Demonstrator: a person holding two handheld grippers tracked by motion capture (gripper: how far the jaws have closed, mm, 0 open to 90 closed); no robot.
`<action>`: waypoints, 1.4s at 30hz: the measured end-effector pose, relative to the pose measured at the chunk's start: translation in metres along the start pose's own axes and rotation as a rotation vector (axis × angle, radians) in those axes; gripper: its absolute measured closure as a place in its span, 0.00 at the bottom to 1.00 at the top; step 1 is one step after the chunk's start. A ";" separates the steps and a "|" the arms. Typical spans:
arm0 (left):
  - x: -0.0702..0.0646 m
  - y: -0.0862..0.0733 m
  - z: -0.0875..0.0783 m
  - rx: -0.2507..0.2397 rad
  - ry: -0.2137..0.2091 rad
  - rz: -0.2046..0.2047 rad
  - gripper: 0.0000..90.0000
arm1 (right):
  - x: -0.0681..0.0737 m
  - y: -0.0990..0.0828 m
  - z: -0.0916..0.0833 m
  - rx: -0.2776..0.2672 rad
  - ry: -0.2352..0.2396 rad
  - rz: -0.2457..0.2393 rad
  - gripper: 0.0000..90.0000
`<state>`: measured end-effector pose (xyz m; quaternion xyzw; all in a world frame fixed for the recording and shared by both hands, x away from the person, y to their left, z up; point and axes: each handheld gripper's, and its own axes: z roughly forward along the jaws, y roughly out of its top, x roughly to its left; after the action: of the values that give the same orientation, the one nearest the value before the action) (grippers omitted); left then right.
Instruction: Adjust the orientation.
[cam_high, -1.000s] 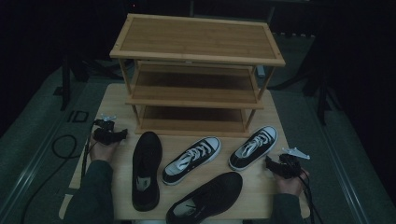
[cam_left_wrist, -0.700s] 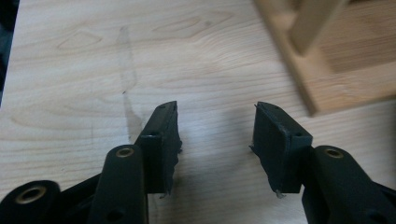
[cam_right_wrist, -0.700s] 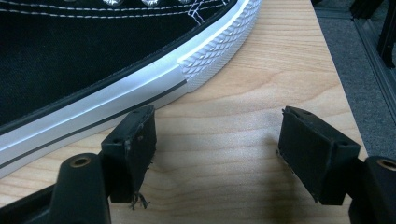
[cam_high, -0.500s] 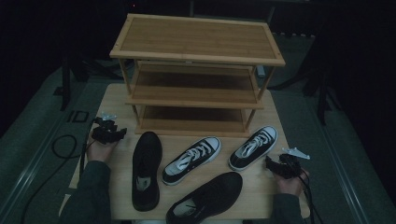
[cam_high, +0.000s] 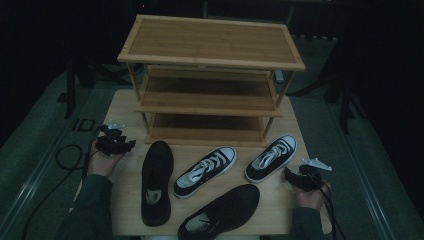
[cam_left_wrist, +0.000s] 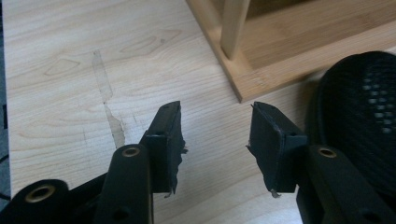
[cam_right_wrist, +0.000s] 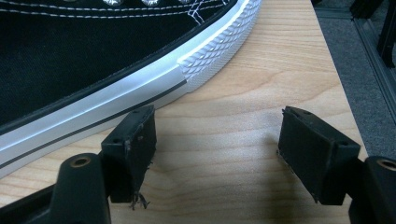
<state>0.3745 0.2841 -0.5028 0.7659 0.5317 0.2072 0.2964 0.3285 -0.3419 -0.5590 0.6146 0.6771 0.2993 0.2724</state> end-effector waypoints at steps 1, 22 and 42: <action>-0.001 0.000 -0.003 -0.008 -0.011 -0.006 0.59 | 0.000 0.000 0.000 0.000 0.000 0.000 0.31; -0.038 0.014 -0.049 -0.043 -0.074 0.084 0.56 | 0.000 0.000 0.000 0.000 0.003 -0.002 0.30; -0.074 0.013 -0.082 -0.039 -0.112 0.110 0.58 | 0.000 0.000 0.000 0.000 0.004 -0.005 0.30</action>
<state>0.3062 0.2305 -0.4333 0.7984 0.4671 0.1903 0.3288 0.3284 -0.3418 -0.5590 0.6124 0.6792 0.2998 0.2716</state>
